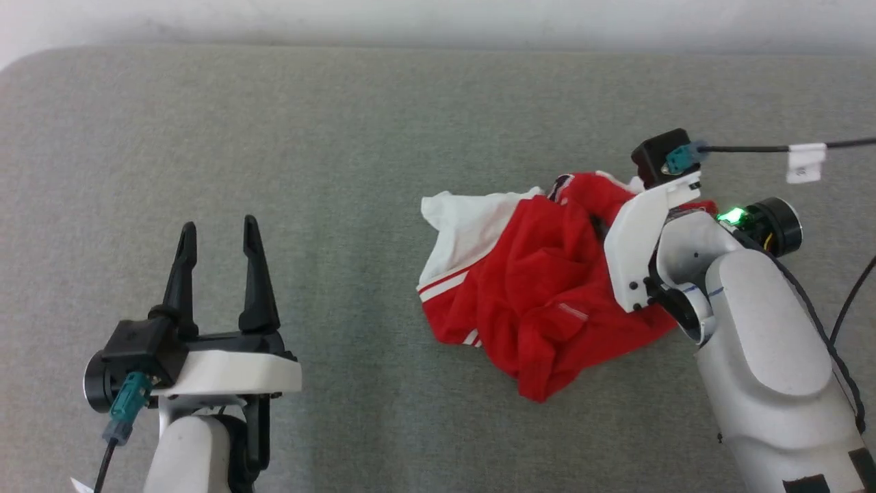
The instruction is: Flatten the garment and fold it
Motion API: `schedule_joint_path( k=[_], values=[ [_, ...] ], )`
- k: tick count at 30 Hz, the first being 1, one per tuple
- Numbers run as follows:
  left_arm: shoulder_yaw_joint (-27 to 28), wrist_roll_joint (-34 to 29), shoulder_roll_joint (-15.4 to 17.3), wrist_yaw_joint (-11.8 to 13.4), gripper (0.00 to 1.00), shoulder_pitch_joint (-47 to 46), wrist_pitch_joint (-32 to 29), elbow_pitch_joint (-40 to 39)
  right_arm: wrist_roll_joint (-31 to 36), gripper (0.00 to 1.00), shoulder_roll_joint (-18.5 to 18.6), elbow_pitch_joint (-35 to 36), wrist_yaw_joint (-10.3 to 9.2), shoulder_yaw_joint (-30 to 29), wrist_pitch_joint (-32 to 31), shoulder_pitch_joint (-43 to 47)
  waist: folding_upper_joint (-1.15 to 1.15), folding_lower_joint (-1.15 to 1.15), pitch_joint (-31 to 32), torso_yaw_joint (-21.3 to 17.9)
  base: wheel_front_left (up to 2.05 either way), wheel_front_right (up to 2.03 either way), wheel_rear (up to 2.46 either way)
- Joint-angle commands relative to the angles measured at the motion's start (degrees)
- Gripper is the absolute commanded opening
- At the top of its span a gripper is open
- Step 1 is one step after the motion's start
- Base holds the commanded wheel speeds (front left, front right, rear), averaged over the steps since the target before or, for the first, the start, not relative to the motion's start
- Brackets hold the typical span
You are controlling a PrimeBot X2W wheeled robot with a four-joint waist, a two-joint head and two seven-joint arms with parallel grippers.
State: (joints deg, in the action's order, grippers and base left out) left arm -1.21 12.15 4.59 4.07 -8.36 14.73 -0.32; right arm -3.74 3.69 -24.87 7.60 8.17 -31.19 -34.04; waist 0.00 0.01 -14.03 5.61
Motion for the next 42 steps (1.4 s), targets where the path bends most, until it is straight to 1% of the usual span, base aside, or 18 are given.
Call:
schedule_joint_path(
  k=[1,2,3,4,5,7,10,15,17,21,24,27,28,29,30,33,38,42],
  values=[
    [0.82,-0.93,-0.62,-0.74,1.00,-0.32,0.26,0.43,0.48,1.00,0.71,-0.98,-0.11,0.99,-4.18,-0.86,0.00,-0.01,-1.57,2.01,0.00,0.00,0.00],
    [1.08,-1.11,-0.79,-0.99,1.00,-0.31,0.26,0.58,0.36,0.85,1.03,-1.01,-0.11,1.36,-5.99,-0.84,0.00,-0.01,-1.48,2.10,0.00,0.00,0.00],
    [1.36,-1.24,-0.94,-1.17,1.00,-0.28,0.26,0.71,-0.10,0.38,1.21,-0.75,-0.11,1.56,-7.31,-0.65,0.00,-0.01,-1.28,2.15,0.00,0.00,0.00],
    [1.36,-1.24,-0.94,-1.17,1.00,-0.28,0.26,0.71,-0.10,0.38,1.21,-0.75,-0.11,1.56,-7.31,-0.65,0.00,-0.01,-1.28,2.15,0.00,0.00,0.00],
    [1.61,-1.36,-1.07,-1.34,1.00,-0.17,0.27,0.87,-0.64,0.00,1.40,-0.23,-0.11,1.82,-8.15,-0.28,0.00,-0.01,-0.95,2.14,0.00,0.00,0.00],
    [2.16,-1.57,-1.26,-1.61,1.00,0.20,0.27,1.24,-2.02,0.00,1.58,1.65,-0.11,2.13,-8.45,0.85,0.00,-0.01,-0.14,1.87,0.00,0.00,0.00],
    [2.97,-1.91,-1.43,-1.92,1.00,0.96,0.27,1.76,-4.83,0.00,1.30,6.61,-0.11,2.46,-6.48,4.07,0.00,-0.01,1.56,1.10,0.00,0.00,0.00],
    [3.93,-2.40,-1.57,-2.37,1.00,2.82,0.27,2.33,-10.02,0.00,0.51,19.81,-0.11,3.14,-5.27,15.01,0.00,-0.01,5.05,-0.89,0.00,0.00,0.00],
    [4.29,-2.70,-1.60,-2.57,1.00,3.54,0.27,2.46,-12.40,0.00,0.33,25.52,-0.11,3.40,-7.12,21.12,0.00,-0.01,6.29,-1.79,0.00,0.00,0.00],
    [5.15,-3.13,-1.63,-2.72,1.00,4.87,0.27,2.49,-15.29,0.00,0.32,33.96,-0.11,2.85,-14.07,34.41,0.00,-0.01,8.15,-3.49,0.00,0.00,0.00],
    [5.55,-3.37,-1.65,-2.85,1.00,5.63,0.27,2.30,-15.46,0.00,0.05,36.76,-0.11,0.79,-18.90,42.90,0.00,-0.01,8.95,-4.58,0.00,0.00,0.00],
    [5.86,-3.48,-1.66,-3.11,1.00,6.32,0.27,2.37,-14.08,0.00,-0.42,36.50,-0.11,-1.85,-21.21,48.20,0.00,-0.01,9.66,-5.53,0.00,0.00,0.00],
    [5.88,-3.50,-1.67,-3.27,1.00,6.53,0.27,2.49,-13.29,0.24,-0.54,36.15,-0.11,-2.55,-21.31,49.19,0.00,-0.01,9.87,-5.75,0.00,0.00,0.00],
    [5.90,-3.52,-1.67,-3.39,1.00,6.72,0.27,2.63,-12.62,0.94,-0.64,35.86,-0.11,-3.25,-20.70,49.72,0.00,-0.01,10.12,-5.98,0.00,0.00,0.00],
    [5.85,-3.57,-1.67,-3.46,1.00,6.93,0.27,2.76,-12.15,1.00,-0.71,35.56,-0.11,-4.20,-19.52,49.94,0.00,-0.01,10.41,-6.15,0.00,0.00,0.00],
    [5.38,-3.77,-1.68,-3.73,1.00,7.52,0.27,3.15,-13.24,1.00,-0.77,34.98,-0.11,-5.48,-13.25,49.29,0.00,-0.01,11.04,-6.46,0.00,0.00,0.00],
    [3.99,-3.63,-1.69,-3.90,1.00,7.73,0.27,4.00,-13.84,1.00,-0.79,34.35,-0.11,-9.88,6.47,44.89,0.00,-0.01,11.40,-6.77,0.00,0.00,0.00],
    [1.33,-2.85,-1.70,-3.92,1.00,6.05,0.27,5.91,-11.49,1.00,-0.80,31.81,-0.11,-11.35,18.62,42.26,0.00,-0.01,10.82,-7.45,0.00,0.00,0.00]
  ],
)
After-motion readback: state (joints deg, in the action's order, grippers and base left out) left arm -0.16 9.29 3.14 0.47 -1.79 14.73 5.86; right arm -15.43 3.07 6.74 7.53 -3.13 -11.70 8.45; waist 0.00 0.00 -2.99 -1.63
